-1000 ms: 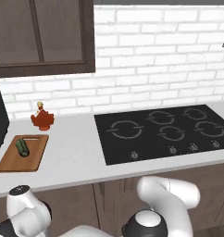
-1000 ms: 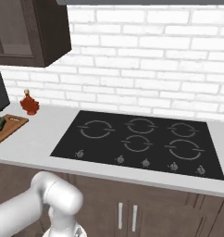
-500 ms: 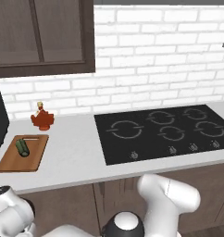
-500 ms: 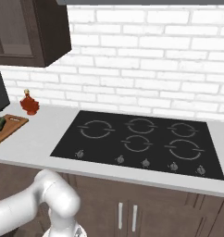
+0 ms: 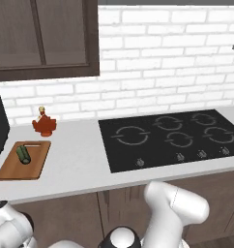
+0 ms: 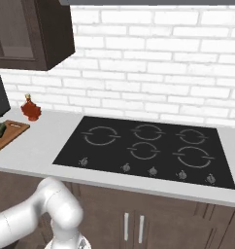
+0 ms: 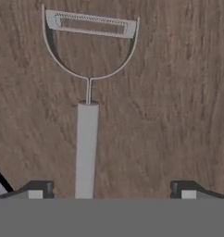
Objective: Place the appropriate cutting tool for cutting the cucumber skin on the cutting board.
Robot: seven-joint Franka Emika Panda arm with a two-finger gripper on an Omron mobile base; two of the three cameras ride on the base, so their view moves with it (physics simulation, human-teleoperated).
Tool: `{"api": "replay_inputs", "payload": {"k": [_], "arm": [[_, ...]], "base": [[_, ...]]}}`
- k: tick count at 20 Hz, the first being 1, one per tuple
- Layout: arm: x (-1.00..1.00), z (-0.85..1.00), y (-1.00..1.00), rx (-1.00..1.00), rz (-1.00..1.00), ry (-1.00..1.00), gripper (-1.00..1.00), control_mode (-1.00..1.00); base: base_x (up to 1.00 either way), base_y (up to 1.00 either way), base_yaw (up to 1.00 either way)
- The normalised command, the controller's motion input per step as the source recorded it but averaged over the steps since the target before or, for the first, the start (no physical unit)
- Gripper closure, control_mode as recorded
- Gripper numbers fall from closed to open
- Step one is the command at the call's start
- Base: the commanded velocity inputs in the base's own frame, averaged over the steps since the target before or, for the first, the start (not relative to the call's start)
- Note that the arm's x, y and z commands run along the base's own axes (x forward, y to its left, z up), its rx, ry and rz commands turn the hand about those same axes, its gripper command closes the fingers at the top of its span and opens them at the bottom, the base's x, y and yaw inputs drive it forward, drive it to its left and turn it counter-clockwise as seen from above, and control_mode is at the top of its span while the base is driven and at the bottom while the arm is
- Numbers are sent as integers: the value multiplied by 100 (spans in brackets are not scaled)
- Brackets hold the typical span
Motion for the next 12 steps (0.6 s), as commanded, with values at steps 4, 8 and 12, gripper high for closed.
{"api": "replay_inputs", "payload": {"k": [4, 8, 12], "arm": [[0, -33, 4, 0, 0, 0, -100, -100], [0, -44, 8, 0, 0, 0, -100, -100], [9, -20, 7, 1, 0, 0, -100, -100]], "base": [[0, 0, 0], [0, 0, 0], [0, 0, 0]]}}
